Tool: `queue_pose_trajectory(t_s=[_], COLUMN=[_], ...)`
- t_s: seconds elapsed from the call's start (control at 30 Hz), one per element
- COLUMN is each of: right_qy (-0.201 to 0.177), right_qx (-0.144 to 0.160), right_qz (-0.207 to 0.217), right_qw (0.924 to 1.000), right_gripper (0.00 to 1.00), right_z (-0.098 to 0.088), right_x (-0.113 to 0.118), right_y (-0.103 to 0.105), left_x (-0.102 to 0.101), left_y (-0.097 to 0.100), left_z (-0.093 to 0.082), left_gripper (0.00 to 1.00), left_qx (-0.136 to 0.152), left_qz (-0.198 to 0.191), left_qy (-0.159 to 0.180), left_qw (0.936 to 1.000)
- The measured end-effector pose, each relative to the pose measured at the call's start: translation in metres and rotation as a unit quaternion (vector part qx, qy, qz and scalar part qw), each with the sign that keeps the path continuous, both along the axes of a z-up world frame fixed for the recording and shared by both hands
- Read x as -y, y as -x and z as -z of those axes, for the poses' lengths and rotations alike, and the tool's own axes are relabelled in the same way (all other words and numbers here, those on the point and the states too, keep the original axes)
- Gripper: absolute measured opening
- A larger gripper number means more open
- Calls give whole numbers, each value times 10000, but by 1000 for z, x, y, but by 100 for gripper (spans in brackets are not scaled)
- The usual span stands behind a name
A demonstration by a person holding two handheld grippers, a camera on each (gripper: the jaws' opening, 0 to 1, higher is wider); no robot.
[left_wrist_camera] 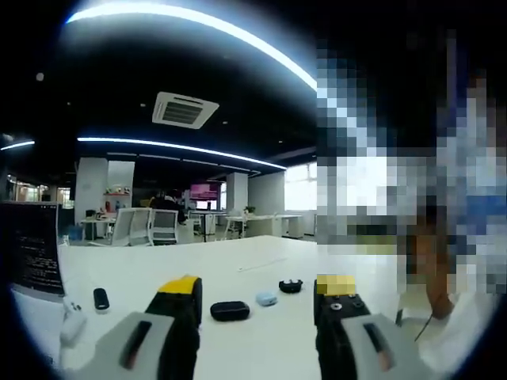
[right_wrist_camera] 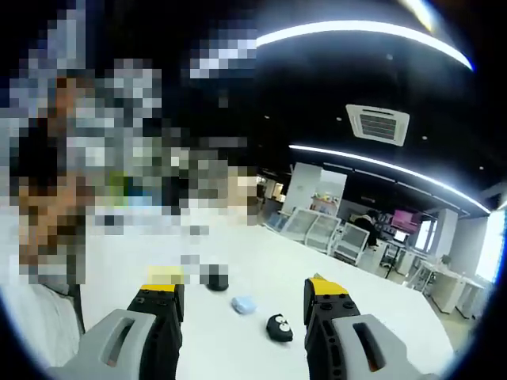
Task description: Pick up the earbuds from the table and place the earbuds into the earbud case
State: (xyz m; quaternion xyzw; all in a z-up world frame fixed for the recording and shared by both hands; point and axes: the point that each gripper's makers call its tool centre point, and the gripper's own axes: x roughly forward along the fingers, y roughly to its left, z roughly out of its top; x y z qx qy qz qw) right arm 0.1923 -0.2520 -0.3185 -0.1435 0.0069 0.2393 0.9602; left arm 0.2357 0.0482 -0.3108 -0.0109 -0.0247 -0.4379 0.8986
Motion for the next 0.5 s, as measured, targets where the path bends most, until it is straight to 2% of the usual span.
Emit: queue_pose_trajectory(t_s=[0.23, 0.5], right_qy=[-19, -112], right_qx=[-116, -350], right_qz=[123, 235], right_qw=[9999, 9990], right_gripper=[59, 58], right_z=[7, 26], right_x=[10, 13], right_y=[-10, -32], left_x=[-3, -15], left_y=[-1, -1], left_z=[2, -2], left_gripper=[58, 57], left_qx=[-6, 18], left_qz=[-28, -65], left_qy=[-11, 86], left_qw=[10000, 9999])
